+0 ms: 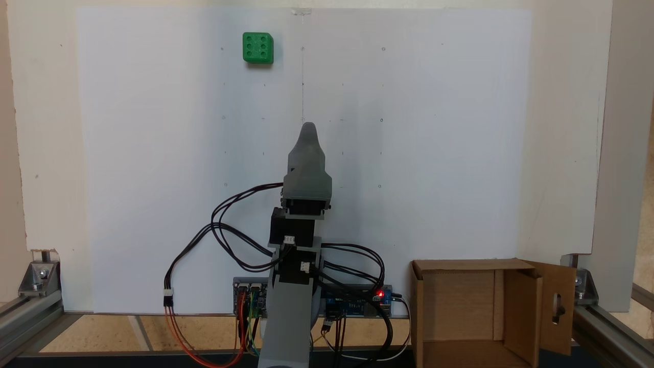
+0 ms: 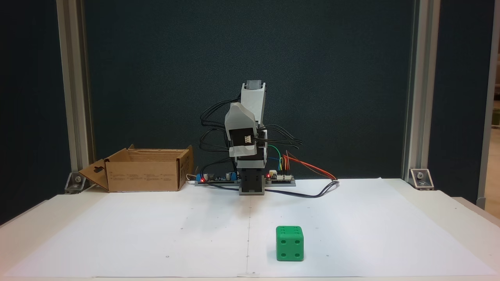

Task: Grasp a green dice and put it in the bin.

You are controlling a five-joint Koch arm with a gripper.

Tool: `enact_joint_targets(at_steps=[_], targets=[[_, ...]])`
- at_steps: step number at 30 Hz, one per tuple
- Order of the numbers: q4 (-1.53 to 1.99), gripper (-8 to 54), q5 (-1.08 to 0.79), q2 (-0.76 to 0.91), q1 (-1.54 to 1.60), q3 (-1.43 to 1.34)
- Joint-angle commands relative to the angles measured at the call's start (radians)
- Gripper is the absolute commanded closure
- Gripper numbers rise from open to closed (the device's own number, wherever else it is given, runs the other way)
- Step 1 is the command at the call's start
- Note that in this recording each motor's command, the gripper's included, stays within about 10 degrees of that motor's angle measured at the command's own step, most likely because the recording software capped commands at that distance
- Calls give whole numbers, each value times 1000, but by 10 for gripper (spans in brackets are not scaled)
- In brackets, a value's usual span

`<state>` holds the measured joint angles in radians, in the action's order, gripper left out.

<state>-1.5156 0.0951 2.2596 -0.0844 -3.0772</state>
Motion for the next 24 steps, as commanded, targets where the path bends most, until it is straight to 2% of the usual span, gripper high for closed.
enact_joint_targets(at_steps=[1, 24], targets=[[-9, 9, -175, 107, 170, -49], [5, 9, -213, 106, 172, -49]])
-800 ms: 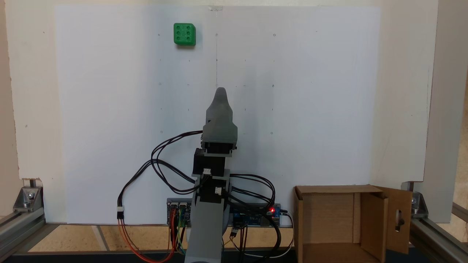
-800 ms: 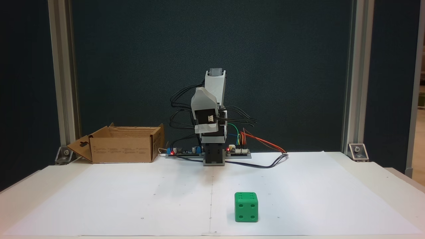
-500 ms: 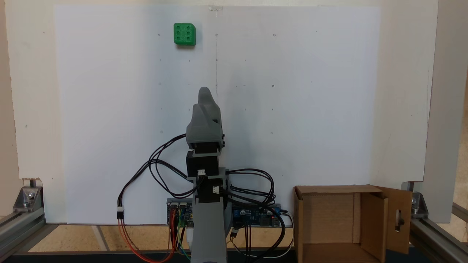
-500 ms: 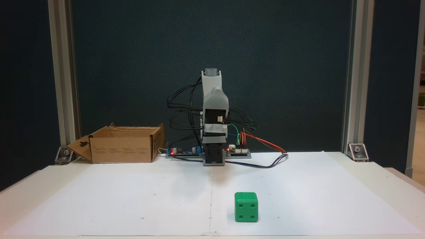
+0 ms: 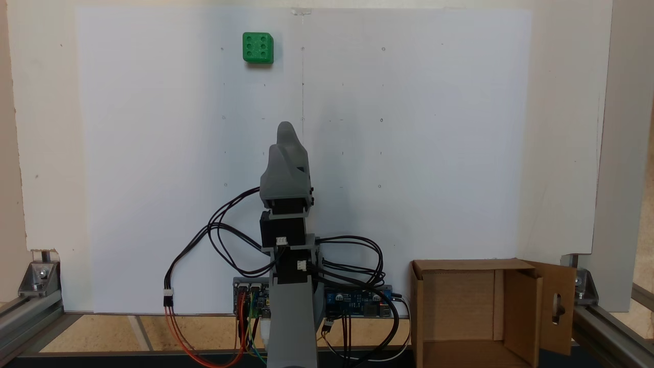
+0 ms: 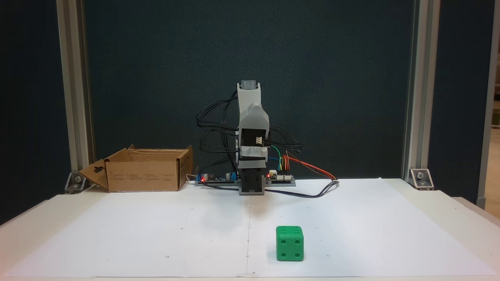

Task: Grasp a green dice and put it in the bin.

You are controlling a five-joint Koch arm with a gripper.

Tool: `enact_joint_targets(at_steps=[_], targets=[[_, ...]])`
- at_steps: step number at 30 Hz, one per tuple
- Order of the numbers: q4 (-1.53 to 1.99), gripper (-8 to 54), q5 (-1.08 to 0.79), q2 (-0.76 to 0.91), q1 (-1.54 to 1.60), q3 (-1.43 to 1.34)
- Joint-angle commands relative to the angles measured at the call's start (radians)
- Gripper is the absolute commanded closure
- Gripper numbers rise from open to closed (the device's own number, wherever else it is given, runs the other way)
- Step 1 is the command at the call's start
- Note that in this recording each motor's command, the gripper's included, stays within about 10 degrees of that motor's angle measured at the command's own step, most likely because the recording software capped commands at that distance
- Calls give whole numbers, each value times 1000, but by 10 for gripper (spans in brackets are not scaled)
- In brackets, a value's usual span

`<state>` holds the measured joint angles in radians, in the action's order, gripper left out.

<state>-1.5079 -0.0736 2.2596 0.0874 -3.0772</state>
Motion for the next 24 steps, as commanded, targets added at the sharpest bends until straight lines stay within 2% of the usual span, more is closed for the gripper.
enact_joint_targets(at_steps=[1, 24], targets=[[-3, 9, -44, 106, 2, -49], [37, 12, -43, 104, 57, -49]])
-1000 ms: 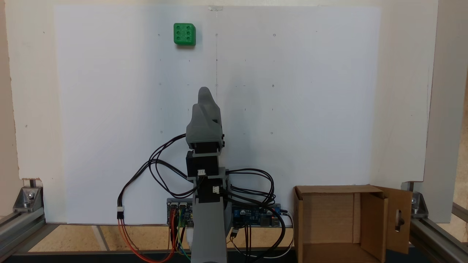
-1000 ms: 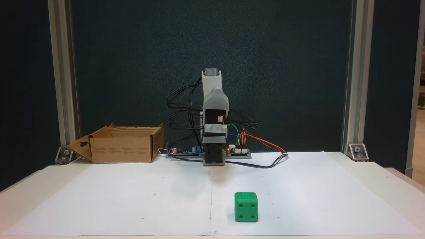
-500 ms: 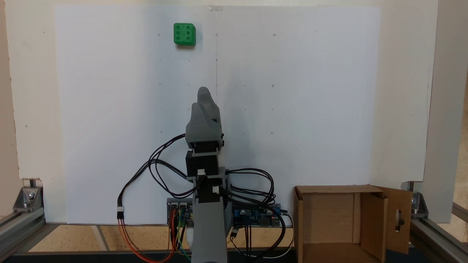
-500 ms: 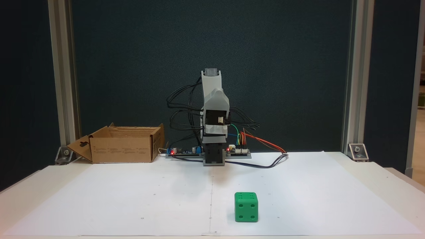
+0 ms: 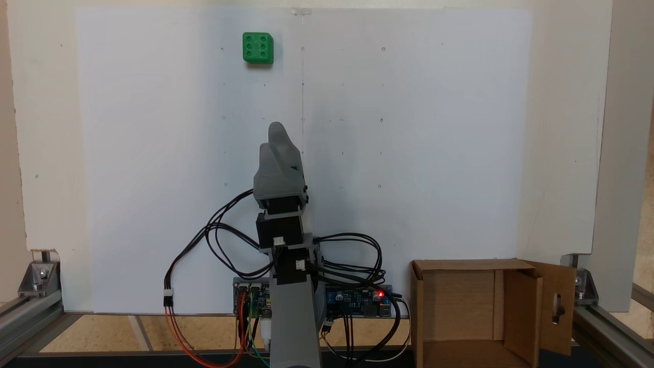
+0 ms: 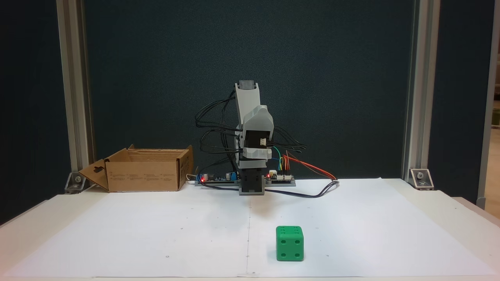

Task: Grasp a green dice and put it in the bin.

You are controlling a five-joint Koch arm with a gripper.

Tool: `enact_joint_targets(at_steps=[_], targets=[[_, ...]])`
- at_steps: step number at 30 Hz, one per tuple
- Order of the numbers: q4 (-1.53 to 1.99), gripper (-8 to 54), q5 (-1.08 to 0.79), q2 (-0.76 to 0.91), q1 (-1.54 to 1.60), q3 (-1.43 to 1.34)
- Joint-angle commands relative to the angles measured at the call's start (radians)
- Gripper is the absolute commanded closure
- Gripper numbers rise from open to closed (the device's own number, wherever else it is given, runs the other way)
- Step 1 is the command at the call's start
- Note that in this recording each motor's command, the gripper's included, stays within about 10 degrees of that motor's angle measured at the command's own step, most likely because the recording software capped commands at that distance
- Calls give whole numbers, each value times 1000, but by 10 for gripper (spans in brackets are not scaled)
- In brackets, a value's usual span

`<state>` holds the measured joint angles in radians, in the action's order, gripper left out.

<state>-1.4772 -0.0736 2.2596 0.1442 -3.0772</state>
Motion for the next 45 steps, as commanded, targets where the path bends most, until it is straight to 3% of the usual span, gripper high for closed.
enact_joint_targets(at_steps=[1, 6, 16, 25, 31, 37, 45], targets=[[9, 12, -43, 104, 0, -49], [124, 13, -46, 106, -8, 2], [836, 19, -34, 103, -40, 557], [1429, 23, 114, 58, 54, 954], [1833, 16, 261, -123, 63, 1224], [2221, 15, 305, -448, 98, 1590], [2703, 25, 383, -713, 132, 2100]])
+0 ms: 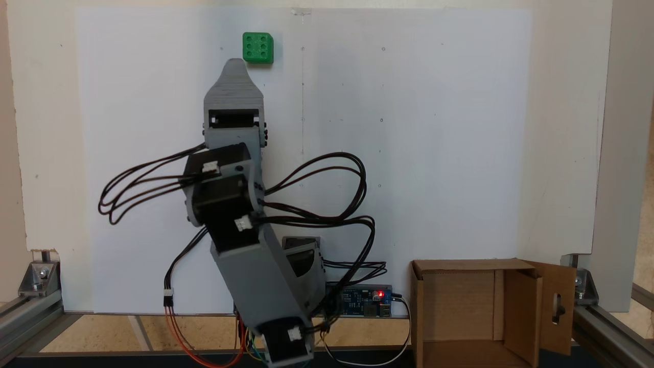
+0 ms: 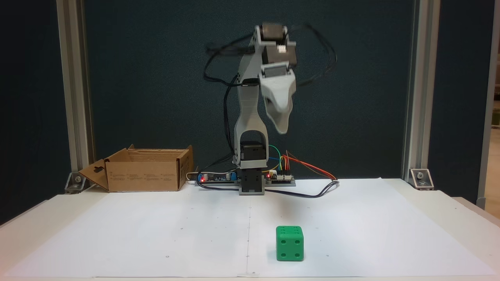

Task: Grasp a green dice and put it in the bin.

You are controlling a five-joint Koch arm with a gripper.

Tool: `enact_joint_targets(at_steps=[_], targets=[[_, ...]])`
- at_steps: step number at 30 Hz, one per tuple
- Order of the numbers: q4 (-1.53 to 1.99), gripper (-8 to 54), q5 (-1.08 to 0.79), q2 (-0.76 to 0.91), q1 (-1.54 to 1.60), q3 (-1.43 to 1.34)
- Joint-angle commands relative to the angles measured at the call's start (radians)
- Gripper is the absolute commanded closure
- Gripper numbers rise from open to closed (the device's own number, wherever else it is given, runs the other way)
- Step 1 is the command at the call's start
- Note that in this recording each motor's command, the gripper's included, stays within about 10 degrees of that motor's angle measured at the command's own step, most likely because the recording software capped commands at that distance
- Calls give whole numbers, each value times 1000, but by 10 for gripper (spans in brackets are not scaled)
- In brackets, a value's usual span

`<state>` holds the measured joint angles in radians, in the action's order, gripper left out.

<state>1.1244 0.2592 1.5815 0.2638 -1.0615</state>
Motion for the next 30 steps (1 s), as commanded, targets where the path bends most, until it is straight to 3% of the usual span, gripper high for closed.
enact_joint_targets(at_steps=[1, 8, 17, 30], targets=[[156, 25, 52, -75, 12, 158], [432, 25, 64, -295, 11, 457], [446, 21, 83, -509, -8, 650], [446, 13, 92, -617, -11, 678]])
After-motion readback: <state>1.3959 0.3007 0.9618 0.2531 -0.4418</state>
